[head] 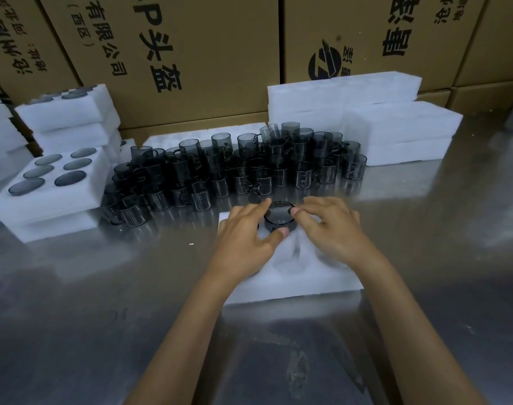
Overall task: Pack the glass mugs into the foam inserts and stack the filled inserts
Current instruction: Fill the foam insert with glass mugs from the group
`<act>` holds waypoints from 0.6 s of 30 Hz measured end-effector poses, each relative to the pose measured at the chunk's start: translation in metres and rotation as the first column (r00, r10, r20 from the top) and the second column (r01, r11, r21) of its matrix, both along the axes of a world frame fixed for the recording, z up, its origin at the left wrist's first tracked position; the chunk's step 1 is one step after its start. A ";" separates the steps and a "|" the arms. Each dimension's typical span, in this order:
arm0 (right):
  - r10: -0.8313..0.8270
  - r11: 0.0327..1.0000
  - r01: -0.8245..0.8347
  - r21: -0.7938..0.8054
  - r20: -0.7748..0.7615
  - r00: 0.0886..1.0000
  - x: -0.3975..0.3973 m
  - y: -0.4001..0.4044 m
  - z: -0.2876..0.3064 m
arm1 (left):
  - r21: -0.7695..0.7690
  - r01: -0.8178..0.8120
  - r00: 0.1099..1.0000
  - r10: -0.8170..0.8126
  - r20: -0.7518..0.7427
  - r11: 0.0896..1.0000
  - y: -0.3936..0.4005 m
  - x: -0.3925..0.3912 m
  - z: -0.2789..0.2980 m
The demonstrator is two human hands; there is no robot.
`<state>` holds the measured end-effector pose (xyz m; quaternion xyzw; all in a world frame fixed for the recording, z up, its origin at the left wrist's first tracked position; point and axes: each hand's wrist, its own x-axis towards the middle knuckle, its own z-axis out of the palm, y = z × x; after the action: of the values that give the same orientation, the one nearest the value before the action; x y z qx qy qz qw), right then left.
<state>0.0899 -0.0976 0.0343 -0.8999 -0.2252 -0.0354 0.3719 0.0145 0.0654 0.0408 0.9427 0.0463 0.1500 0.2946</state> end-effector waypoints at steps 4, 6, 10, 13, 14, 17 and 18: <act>-0.024 0.999 0.024 -0.033 -0.010 1.000 -0.001 0.000 0.000 | 0.064 0.017 1.000 -0.017 -0.001 0.998 0.000 0.001 -0.004; -0.010 1.000 0.010 -0.019 -0.005 1.000 -0.002 -0.001 0.001 | 0.033 0.024 1.000 -0.024 -0.008 0.999 0.002 0.003 -0.004; 0.012 0.998 -0.009 -0.055 0.039 0.999 -0.004 -0.001 0.001 | 0.176 0.018 0.998 -0.005 -0.070 0.984 0.005 0.004 -0.006; 0.001 0.989 0.007 -0.149 0.050 0.999 -0.004 0.000 0.000 | 0.342 0.007 0.994 0.030 -0.103 0.940 0.002 0.003 -0.009; -0.004 0.987 0.011 -0.161 0.048 0.999 -0.004 0.001 0.000 | 0.348 0.000 0.993 0.042 -0.114 0.938 0.002 0.003 -0.009; -0.013 0.985 0.022 -0.171 0.053 0.999 -0.004 0.002 0.001 | 0.306 -0.005 0.989 0.050 -0.141 0.952 0.005 0.004 -0.007; -0.014 0.985 0.023 -0.168 0.053 0.999 -0.004 0.002 0.001 | 0.307 -0.003 0.989 0.048 -0.141 0.952 0.006 0.005 -0.006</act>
<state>0.0855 -0.0958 0.0357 -0.9290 -0.2286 -0.0428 0.2880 0.0190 0.0715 0.0346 0.9847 0.0563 0.0891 0.1387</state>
